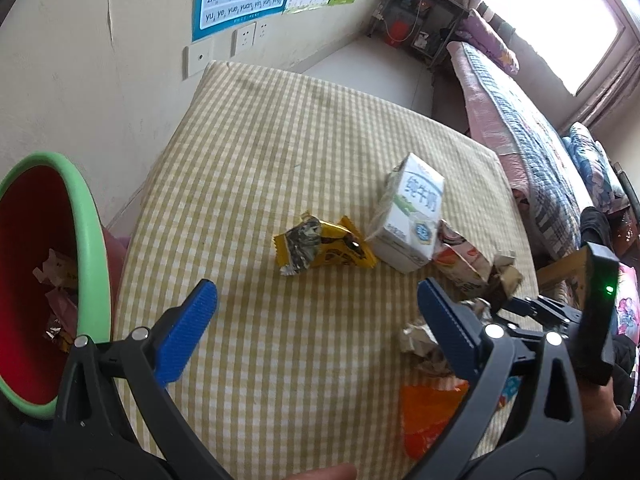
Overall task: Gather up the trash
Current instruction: 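Grasp the yellow-silver candy wrapper with the left tool while the right tool grasps the brown cigarette box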
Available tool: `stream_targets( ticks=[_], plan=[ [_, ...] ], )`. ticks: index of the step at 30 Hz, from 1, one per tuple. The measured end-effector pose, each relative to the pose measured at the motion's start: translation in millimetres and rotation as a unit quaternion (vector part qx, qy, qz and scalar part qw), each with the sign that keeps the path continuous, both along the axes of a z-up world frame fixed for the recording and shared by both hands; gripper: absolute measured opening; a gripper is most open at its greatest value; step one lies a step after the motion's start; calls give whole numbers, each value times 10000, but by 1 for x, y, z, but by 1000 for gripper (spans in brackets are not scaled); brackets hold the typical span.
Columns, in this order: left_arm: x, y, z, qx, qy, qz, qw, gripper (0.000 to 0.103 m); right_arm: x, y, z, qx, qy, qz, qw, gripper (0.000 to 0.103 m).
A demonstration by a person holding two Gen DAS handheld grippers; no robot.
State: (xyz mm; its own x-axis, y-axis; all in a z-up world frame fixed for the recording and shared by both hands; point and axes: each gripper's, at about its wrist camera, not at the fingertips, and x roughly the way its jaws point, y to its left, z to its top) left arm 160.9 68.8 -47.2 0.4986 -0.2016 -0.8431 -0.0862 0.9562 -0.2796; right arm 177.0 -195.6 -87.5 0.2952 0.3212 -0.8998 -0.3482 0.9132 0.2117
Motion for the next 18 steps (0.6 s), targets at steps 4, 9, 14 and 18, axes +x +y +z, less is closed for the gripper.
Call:
stream_targets(
  ticks=[4, 9, 14, 18],
  plan=[
    [12, 3, -11, -1, 93, 35, 10000, 98, 2, -5, 5, 21, -33, -52, 10000, 55],
    [31, -4, -22, 51, 150, -45, 9999, 97, 5, -11, 13, 13, -45, -152, 9999, 55],
    [46, -13, -34, 201, 279, -79, 9994, 87, 6, -18, 17, 47, -74, -232, 9997, 55],
    [55, -15, -48, 160, 533, -57, 9984, 66, 7, -23, 14, 25, -40, -267, 9996, 55]
  ],
)
